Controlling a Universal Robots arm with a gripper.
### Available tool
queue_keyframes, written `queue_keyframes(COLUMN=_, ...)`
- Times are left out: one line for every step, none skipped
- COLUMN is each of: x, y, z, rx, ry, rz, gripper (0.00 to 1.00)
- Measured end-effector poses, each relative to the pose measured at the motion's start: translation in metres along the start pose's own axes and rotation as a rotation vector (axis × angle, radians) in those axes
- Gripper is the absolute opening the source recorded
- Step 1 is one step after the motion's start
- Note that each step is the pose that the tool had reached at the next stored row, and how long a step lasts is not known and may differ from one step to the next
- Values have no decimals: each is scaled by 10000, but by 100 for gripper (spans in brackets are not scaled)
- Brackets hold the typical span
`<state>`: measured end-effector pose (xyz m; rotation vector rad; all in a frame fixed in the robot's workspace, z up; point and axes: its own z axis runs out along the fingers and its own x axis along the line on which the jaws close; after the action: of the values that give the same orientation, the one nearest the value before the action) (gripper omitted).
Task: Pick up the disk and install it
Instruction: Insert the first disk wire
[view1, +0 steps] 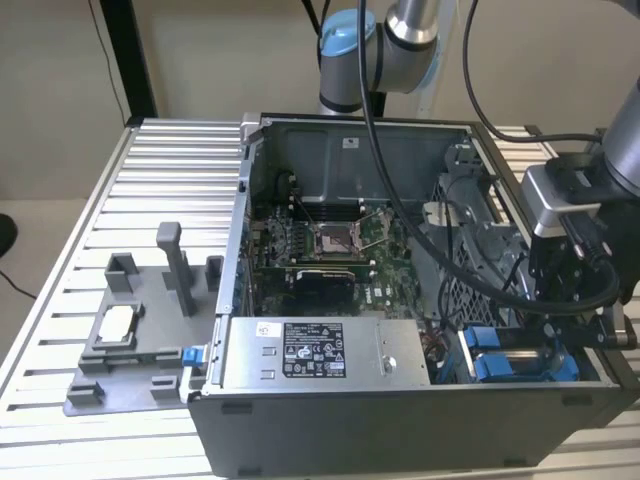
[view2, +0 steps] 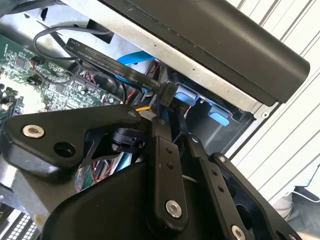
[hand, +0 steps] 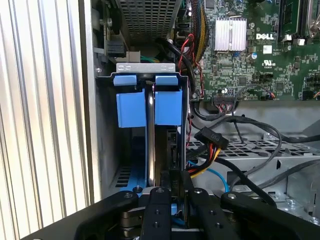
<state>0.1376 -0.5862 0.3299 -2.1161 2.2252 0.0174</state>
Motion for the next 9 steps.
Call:
queue_keyframes(x=0, y=0, z=0, rx=0, ry=0, rz=0, gripper=0)
queue_keyframes(x=0, y=0, z=0, rx=0, ry=0, rz=0, gripper=0)
queue_keyframes(x=0, y=0, z=2, rx=0, ry=2, rz=0, gripper=0)
queue_keyframes(x=0, y=0, z=6, rx=1, ry=7, rz=0, gripper=0)
queue_keyframes(x=0, y=0, z=10, rx=1, ry=19, rz=-1, gripper=0)
queue_keyframes(x=1, y=1, z=15, rx=2, ry=32, rz=-2, gripper=0)
queue_keyframes(x=1, y=1, z=20, rx=2, ry=42, rz=-2, gripper=0)
queue_keyframes(x=2, y=1, z=25, rx=2, ry=48, rz=-2, gripper=0)
queue_keyframes(x=2, y=1, z=30, rx=3, ry=55, rz=-2, gripper=0)
